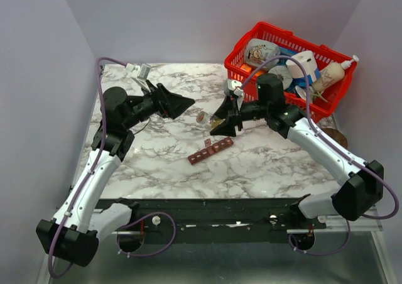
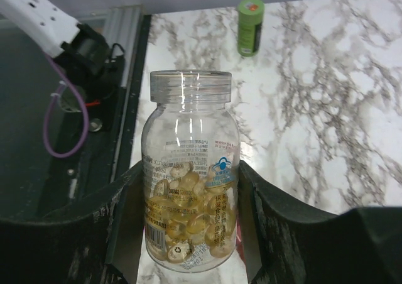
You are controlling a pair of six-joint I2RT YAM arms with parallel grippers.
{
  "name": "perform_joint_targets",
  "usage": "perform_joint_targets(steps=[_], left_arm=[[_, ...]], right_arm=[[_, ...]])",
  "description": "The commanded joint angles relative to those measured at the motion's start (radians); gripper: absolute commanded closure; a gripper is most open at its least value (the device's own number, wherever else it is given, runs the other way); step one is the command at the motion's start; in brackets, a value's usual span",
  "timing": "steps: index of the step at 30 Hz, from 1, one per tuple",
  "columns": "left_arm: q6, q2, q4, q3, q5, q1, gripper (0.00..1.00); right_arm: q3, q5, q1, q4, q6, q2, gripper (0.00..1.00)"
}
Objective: Sort the pills into containers
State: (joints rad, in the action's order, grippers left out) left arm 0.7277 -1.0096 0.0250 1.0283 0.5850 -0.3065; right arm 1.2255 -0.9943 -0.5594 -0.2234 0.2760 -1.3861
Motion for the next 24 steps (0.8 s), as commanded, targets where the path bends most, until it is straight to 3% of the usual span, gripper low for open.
perform_joint_targets(steps=[1,6,14,24], left_arm=[[-0.132,0.054,0.024,-0.043,0.231,0.006,0.08],[-0.093,0.117,0.292,-0.138,0.393,0.006,0.07],[-0.163,0.100,0.299,-0.139,0.424,-0.055,0.07],[-0.183,0.054,0.320,-0.125,0.325,-0.146,0.09]], right_arm=[[0.008,-0.237,0.018,0.062,-0.093,0.018,0.79],[-0.006,-0.296,0.018,0.153,-0.202,0.012,0.79],[-0.041,-0.340,0.019,0.369,-0.438,-0.002,0.79],[-0.060,-0.348,0.016,0.410,-0.472,-0.010,0.79]])
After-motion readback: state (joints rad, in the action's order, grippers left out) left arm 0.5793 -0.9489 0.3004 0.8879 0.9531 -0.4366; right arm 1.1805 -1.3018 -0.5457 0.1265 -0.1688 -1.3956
